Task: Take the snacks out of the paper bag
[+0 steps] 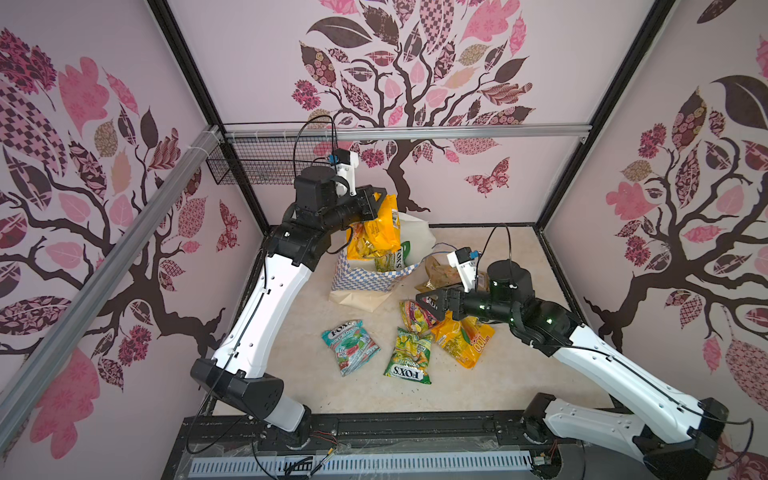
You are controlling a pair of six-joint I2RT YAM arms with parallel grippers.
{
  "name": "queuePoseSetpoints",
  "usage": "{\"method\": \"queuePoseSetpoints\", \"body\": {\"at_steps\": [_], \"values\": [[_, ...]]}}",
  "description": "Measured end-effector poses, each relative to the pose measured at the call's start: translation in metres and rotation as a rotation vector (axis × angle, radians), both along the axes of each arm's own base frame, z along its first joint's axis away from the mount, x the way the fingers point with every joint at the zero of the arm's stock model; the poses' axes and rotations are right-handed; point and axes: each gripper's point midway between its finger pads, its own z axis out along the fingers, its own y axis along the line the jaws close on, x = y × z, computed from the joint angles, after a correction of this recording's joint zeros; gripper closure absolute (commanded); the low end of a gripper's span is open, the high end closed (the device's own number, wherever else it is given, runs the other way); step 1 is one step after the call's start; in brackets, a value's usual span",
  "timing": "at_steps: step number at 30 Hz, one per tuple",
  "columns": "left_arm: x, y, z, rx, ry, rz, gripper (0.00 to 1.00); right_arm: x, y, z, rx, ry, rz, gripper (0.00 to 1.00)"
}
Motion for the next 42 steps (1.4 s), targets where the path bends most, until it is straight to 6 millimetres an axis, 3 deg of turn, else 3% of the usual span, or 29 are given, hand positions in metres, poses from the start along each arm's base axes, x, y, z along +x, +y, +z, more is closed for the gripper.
{"method": "queuePoseSetpoints", "body": {"at_steps": [5, 11, 15, 19, 23, 30, 34, 42], "values": [[0.009, 0.000, -0.022, -0.095, 0.083, -0.029, 1.00, 0.009, -0.007, -0.008, -0.042, 0.005, -0.055, 0.00], [0.028, -0.034, -0.061, -0.091, 0.174, -0.093, 1.00, 0.033, -0.026, -0.025, -0.102, 0.055, -0.148, 0.01], [0.039, -0.056, -0.094, -0.054, 0.241, -0.114, 1.00, 0.034, -0.029, -0.027, -0.112, 0.061, -0.160, 0.00], [0.049, -0.067, -0.103, -0.041, 0.257, -0.124, 1.00, 0.034, -0.029, -0.027, -0.115, 0.062, -0.158, 0.00], [0.045, -0.075, -0.085, -0.044, 0.220, -0.140, 1.00, 0.033, -0.030, -0.027, -0.115, 0.061, -0.157, 0.00], [0.021, -0.091, -0.009, -0.107, 0.061, -0.215, 1.00, 0.032, -0.030, -0.025, -0.111, 0.057, -0.158, 0.00], [0.012, -0.086, 0.004, -0.105, 0.034, -0.210, 1.00, 0.029, -0.033, -0.018, -0.098, 0.042, -0.160, 0.00], [-0.017, -0.057, 0.022, -0.097, -0.007, -0.156, 1.00, 0.026, -0.035, -0.011, -0.084, 0.026, -0.159, 0.00]]}}
